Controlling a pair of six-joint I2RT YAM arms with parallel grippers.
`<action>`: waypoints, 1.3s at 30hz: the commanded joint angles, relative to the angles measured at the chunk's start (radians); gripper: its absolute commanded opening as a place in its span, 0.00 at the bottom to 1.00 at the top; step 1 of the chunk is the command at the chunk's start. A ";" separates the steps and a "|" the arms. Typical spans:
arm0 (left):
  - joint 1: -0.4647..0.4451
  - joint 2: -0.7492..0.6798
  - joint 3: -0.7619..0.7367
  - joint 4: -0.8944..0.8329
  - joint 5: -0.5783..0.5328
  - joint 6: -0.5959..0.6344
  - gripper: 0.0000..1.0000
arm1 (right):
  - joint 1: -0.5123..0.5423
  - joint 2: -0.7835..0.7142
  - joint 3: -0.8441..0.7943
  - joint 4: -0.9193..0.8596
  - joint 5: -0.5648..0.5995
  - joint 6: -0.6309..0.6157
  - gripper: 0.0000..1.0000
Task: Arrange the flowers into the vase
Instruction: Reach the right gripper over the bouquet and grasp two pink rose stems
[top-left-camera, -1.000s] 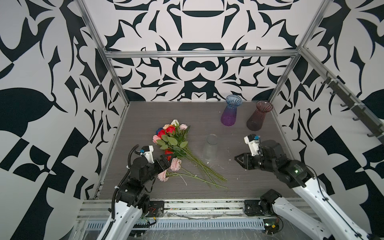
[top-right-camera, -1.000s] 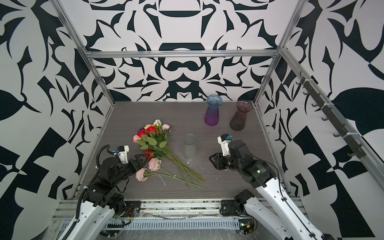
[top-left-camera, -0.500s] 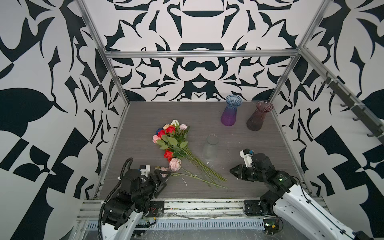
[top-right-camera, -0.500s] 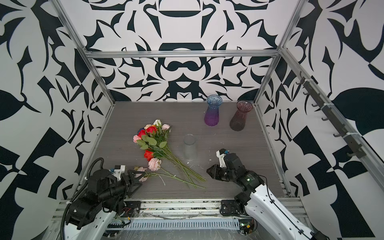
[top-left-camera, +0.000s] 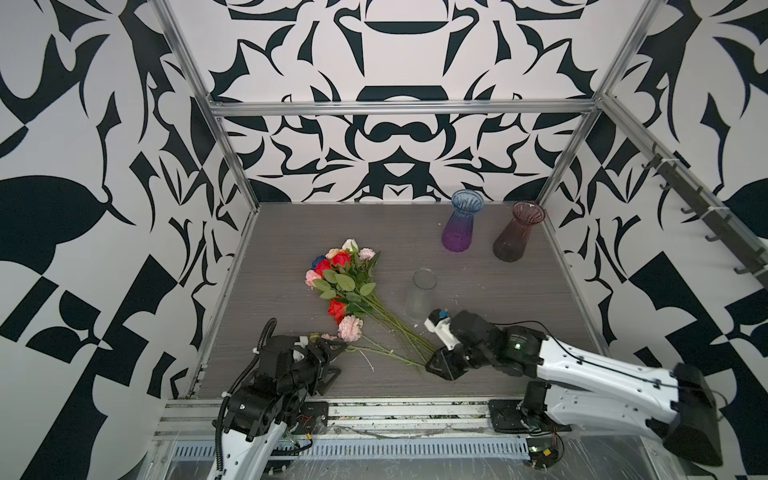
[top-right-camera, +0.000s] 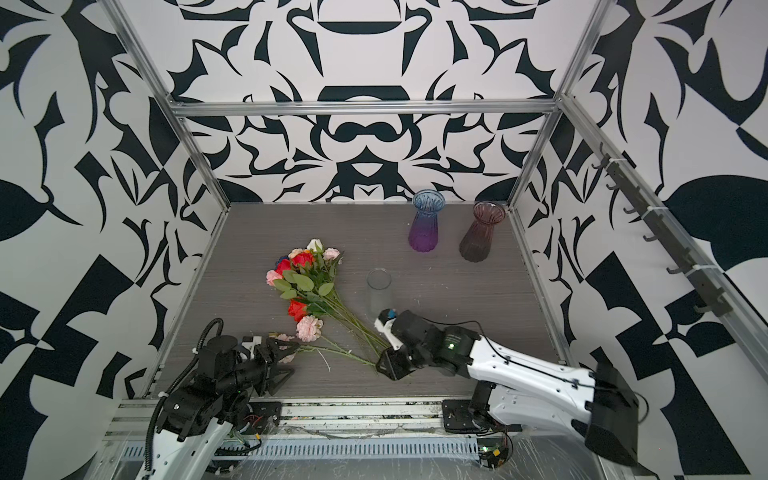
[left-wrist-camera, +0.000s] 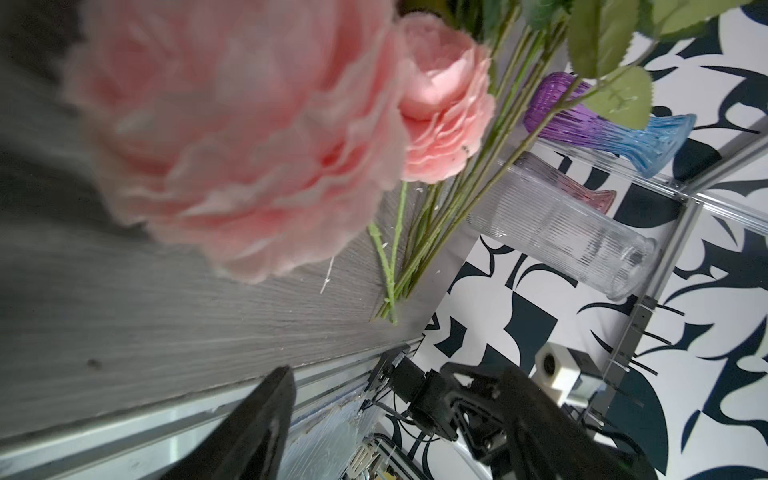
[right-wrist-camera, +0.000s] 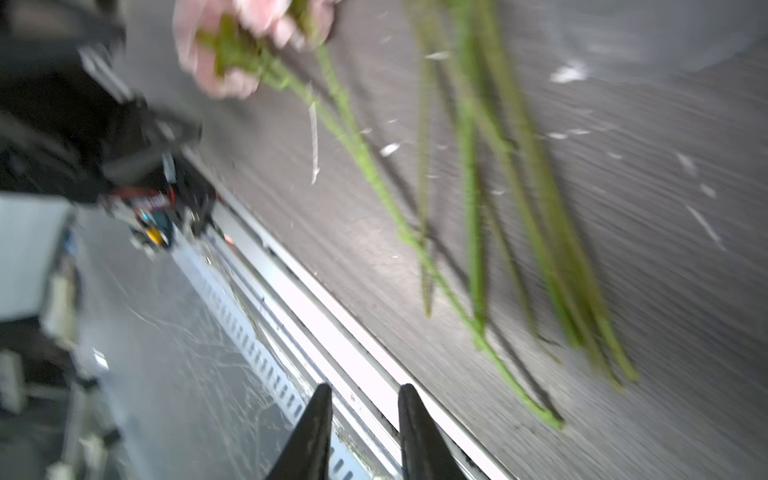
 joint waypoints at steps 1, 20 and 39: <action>0.001 0.012 0.024 0.159 -0.035 0.029 0.83 | 0.078 0.137 0.157 -0.061 0.189 -0.098 0.31; 0.001 0.032 0.190 0.271 -0.136 0.211 0.94 | 0.044 0.849 0.729 -0.134 0.245 -0.296 0.33; 0.001 -0.029 0.168 0.227 -0.118 0.188 0.94 | 0.007 0.993 0.852 -0.142 0.175 -0.310 0.25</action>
